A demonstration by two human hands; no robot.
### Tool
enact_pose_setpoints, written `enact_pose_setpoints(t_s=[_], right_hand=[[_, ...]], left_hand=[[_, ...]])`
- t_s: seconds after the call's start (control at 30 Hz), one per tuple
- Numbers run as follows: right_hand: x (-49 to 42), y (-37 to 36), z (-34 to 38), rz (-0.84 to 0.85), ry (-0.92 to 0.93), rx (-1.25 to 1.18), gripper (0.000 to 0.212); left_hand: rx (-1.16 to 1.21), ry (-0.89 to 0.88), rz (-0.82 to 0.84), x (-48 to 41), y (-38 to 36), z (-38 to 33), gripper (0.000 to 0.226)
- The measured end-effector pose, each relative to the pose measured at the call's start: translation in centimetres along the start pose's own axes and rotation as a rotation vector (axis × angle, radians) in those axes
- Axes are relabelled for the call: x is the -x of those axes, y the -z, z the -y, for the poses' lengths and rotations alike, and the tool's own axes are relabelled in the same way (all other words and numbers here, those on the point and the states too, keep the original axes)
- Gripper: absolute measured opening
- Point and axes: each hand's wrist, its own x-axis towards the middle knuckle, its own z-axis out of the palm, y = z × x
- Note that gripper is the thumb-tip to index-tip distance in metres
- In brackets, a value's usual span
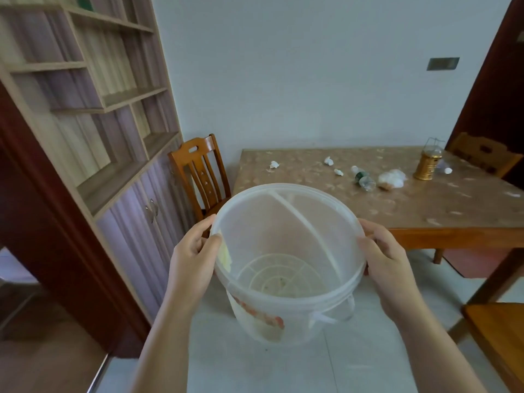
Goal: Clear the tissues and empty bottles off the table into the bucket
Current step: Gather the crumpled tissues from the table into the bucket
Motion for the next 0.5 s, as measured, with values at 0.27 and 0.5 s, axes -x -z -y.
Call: enact_pose_setpoints(t_s=[0.27, 0.5], right_hand=[[-4.5, 0.3, -3.4, -0.036, -0.049, 0.007, 0.03], [-13.7, 1.2, -6.4, -0.027, -0.055, -0.02, 0.029]], left_hand=[[0.089, 0.063, -0.031, -3.0, -5.1, 2.3, 0.037], [0.088, 0.061, -0.06, -9.6, -12.0, 3.0, 0.036]])
